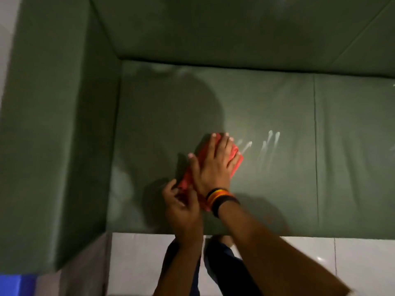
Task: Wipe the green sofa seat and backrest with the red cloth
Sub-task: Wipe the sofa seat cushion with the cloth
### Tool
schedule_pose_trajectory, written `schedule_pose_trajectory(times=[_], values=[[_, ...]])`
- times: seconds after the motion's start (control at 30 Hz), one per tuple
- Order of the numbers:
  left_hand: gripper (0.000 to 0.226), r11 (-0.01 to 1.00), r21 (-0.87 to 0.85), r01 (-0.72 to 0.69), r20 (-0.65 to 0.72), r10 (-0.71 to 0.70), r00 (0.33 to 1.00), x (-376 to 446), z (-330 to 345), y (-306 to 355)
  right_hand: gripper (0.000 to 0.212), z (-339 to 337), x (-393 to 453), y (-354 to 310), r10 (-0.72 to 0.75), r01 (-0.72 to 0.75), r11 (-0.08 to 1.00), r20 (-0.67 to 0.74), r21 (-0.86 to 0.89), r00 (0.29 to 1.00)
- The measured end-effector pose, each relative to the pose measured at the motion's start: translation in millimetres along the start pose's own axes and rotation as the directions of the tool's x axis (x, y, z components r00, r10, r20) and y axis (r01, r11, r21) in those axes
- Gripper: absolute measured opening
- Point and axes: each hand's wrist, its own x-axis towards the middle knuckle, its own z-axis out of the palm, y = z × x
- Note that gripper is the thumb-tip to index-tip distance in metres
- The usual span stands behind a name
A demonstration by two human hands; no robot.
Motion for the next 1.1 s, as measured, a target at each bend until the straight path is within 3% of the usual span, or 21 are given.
schedule_pose_trajectory(times=[0.1,0.13,0.23,0.33,0.4,0.5,0.57,0.63,0.73,0.83,0.87,0.93,1.0,1.1], values=[[0.038,0.937,0.271,-0.222,-0.014,0.234,0.972,30,-10,7,0.082,21,-2,1,-0.073,0.070,0.990,-0.017,-0.125,0.997],[0.035,0.880,0.348,-0.324,0.039,0.331,0.943,42,-10,14,0.078,20,5,7,-0.137,0.132,0.982,-0.027,-0.138,0.990],[0.033,0.621,0.416,-0.664,0.376,0.548,0.747,86,10,29,0.072,-5,46,35,-0.345,0.335,0.920,-0.012,-0.206,0.939],[0.041,0.386,0.358,-0.850,0.605,0.598,0.526,117,57,43,0.071,-44,98,91,-0.219,0.192,0.951,-0.089,-0.241,0.972],[0.046,0.284,0.352,-0.892,0.673,0.585,0.452,121,94,53,0.070,-68,104,143,-0.054,0.013,0.961,-0.141,-0.276,0.988],[0.053,0.182,0.428,-0.885,0.711,0.537,0.454,113,128,55,0.075,-73,48,191,0.173,-0.210,0.941,-0.156,-0.265,0.973],[0.056,0.123,0.463,-0.878,0.720,0.526,0.453,112,132,49,0.078,-51,-6,177,0.327,-0.356,0.905,-0.153,-0.234,0.933],[0.058,0.102,0.472,-0.876,0.722,0.525,0.450,115,131,47,0.078,-23,-36,135,0.358,-0.372,0.906,-0.100,-0.203,0.928],[0.058,0.106,0.469,-0.877,0.719,0.531,0.449,116,132,49,0.070,-5,-9,81,0.162,-0.173,0.980,-0.113,-0.100,0.980],[0.057,0.103,0.452,-0.886,0.722,0.541,0.431,115,132,48,0.062,-35,68,98,-0.205,0.191,0.971,-0.098,-0.141,0.974],[0.056,0.102,0.453,-0.886,0.720,0.544,0.431,115,132,48,0.062,-50,93,115,-0.257,0.238,0.956,-0.094,-0.172,0.962],[0.056,0.100,0.461,-0.882,0.720,0.538,0.437,116,133,50,0.065,-78,125,156,-0.173,0.149,0.970,-0.114,-0.193,0.978],[0.056,0.101,0.466,-0.879,0.723,0.529,0.444,115,133,53,0.066,-95,124,196,0.031,-0.067,0.973,-0.161,-0.223,0.986],[0.057,0.097,0.476,-0.874,0.724,0.521,0.452,115,133,54,0.064,-89,69,219,0.290,-0.334,0.912,-0.202,-0.238,0.936]])
